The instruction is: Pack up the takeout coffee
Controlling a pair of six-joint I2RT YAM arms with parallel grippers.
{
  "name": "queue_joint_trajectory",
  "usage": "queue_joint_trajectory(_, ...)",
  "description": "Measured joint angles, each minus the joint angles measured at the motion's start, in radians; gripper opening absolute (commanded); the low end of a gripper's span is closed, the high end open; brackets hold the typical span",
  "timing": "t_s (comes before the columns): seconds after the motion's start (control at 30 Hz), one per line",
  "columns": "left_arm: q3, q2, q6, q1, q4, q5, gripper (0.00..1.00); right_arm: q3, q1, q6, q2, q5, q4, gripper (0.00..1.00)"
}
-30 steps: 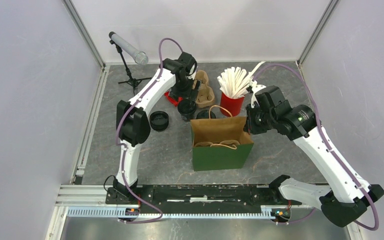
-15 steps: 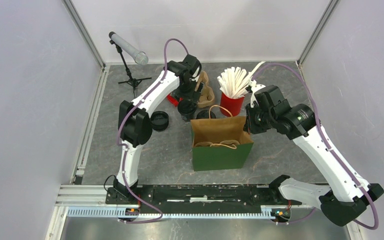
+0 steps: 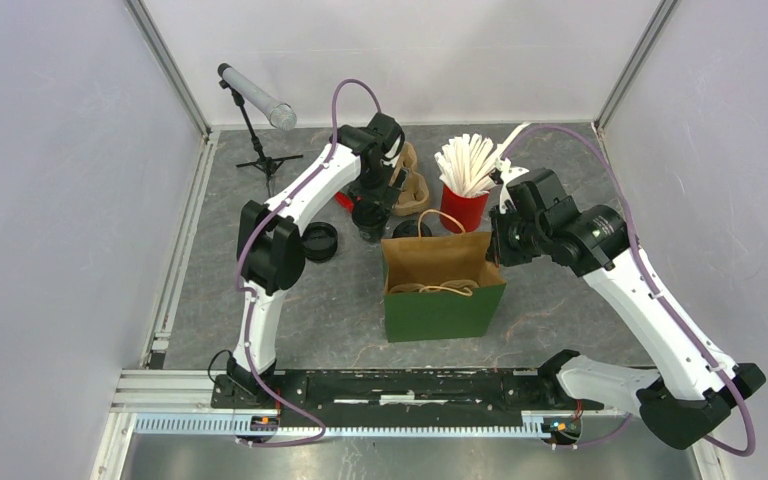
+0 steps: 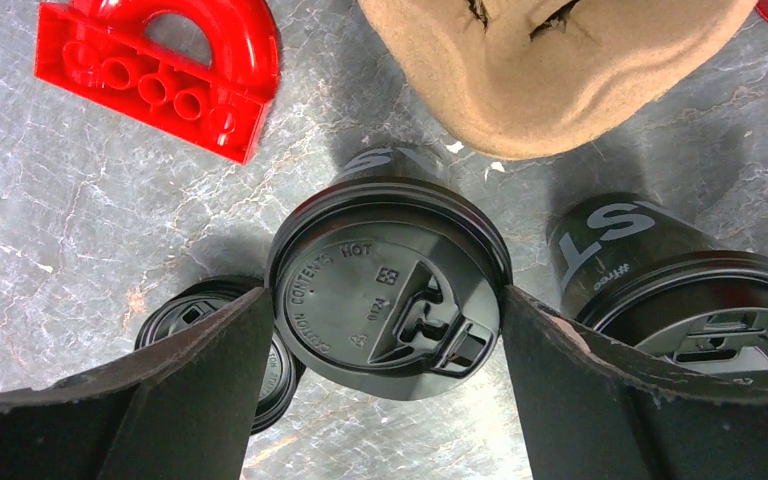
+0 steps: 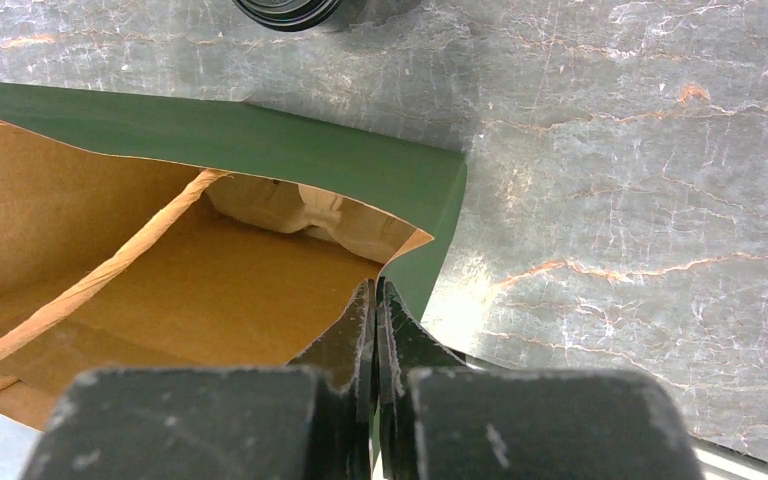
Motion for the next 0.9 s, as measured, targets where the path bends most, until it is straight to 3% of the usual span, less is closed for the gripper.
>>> queue_joint_trajectory(0.3,-0.048,-0.021,0.007,0.000,0.039,0.000,0.84,0.004,0.000,0.000,0.007,0.000,0.000,0.00)
queue_joint_trajectory(0.4,-0.056,-0.027,0.007,-0.001,0.045,0.000,0.76,0.004,0.000,0.000,0.007,0.001,0.000,0.00)
queue_joint_trajectory(0.53,-0.063,-0.032,0.008,-0.007,0.044,0.000,0.71,0.004,0.000,0.001,0.006,0.011,0.000,0.00)
queue_joint_trajectory(0.9,-0.035,-0.125,-0.015,-0.088,-0.069,0.028,0.59,-0.045,0.000,0.011,-0.062,0.039,0.019,0.00)
